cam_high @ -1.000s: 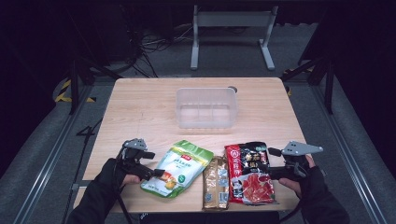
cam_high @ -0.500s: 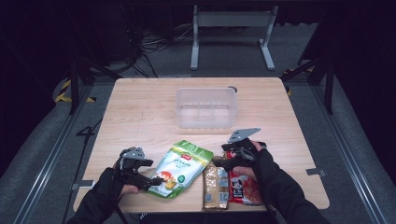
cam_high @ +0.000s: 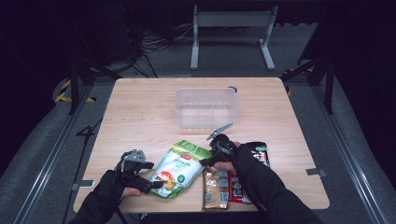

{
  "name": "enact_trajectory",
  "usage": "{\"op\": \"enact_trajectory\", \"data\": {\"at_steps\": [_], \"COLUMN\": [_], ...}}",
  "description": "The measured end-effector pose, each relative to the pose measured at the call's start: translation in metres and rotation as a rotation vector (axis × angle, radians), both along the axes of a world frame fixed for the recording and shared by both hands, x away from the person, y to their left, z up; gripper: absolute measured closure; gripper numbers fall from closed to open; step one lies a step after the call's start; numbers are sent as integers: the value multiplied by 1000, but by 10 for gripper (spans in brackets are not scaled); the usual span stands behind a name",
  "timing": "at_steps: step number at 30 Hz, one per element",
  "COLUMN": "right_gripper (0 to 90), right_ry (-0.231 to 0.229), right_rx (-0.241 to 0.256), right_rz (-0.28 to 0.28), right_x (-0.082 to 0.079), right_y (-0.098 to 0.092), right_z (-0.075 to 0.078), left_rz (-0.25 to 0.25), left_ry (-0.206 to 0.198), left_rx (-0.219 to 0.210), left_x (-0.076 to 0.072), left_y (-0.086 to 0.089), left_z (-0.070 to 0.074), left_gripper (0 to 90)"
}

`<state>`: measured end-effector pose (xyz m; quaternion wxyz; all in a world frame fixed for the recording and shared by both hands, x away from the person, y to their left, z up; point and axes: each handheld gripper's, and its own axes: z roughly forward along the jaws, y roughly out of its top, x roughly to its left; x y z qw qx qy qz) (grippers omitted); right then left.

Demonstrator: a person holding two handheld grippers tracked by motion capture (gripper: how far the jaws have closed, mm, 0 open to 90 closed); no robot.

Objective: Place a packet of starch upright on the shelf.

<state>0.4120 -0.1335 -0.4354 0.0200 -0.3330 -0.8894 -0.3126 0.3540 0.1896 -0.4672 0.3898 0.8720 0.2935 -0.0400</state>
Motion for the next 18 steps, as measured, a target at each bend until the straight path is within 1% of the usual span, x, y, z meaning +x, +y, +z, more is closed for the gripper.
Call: {"op": "enact_trajectory", "data": {"at_steps": [1,3,4,5,7,9,11,15,16,18], "right_gripper": [615,704,738,738,818,898,900,900,900,900], "right_ry": [2,6,-1,-1,-3,-11,-18,-62,-71,-96], "right_rx": [-4,0,-3,-3,-3,-8,-6,-15,-8,9], "right_rz": [-11,-7,-11,-11,-28,-32,-31,-23,-23,-10], "right_x": [1,3,4,4,5,7,7,5,5,5], "right_y": [2,4,4,4,5,5,5,8,8,8], "right_z": [1,2,2,2,2,3,3,6,7,13], "left_rz": [0,-2,-1,-1,2,5,4,-1,-5,-5], "left_ry": [0,8,14,14,13,23,25,16,13,38], "left_rx": [-1,-2,-3,-3,-3,-2,-1,13,13,-10], "left_x": [0,0,0,0,1,2,2,3,3,5], "left_y": [0,-1,-1,-1,-1,-1,-2,-4,-4,-4], "left_z": [0,-1,-1,-1,-2,-3,-3,-2,-2,-3], "left_gripper": [67,64,61,58,50,36,27,19,19,35]}}
